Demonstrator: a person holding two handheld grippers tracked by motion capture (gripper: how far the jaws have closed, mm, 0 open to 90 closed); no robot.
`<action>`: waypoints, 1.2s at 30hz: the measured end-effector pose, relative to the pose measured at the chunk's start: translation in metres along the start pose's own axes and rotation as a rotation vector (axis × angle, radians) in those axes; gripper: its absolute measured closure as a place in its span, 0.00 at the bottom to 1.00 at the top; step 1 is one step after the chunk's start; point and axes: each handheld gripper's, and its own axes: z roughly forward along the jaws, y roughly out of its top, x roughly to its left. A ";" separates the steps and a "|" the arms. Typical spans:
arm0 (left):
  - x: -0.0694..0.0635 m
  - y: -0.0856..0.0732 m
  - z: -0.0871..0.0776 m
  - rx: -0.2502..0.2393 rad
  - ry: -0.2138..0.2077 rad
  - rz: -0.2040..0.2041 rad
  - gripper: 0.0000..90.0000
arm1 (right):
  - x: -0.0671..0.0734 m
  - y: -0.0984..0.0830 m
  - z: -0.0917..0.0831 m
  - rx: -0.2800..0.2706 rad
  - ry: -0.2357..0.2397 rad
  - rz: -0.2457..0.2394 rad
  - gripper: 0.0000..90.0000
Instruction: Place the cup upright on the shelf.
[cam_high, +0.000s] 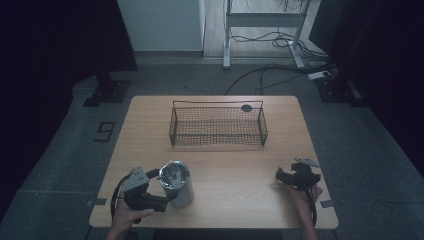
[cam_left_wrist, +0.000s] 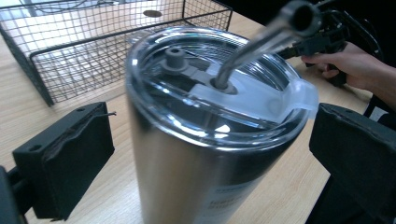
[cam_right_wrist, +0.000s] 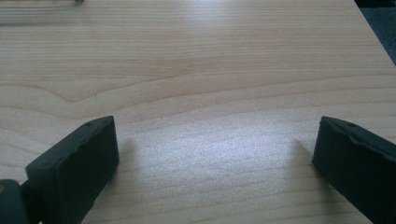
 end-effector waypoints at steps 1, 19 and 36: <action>0.000 0.000 0.000 0.000 0.000 0.000 0.00 | 0.000 0.000 0.000 0.000 0.000 0.000 0.00; -0.014 -0.004 0.031 -0.022 0.131 0.005 0.00 | 0.000 0.000 0.000 0.002 -0.001 -0.001 0.00; -0.014 -0.006 0.030 -0.030 0.129 0.046 0.04 | 0.000 0.000 0.000 0.002 -0.001 0.000 0.00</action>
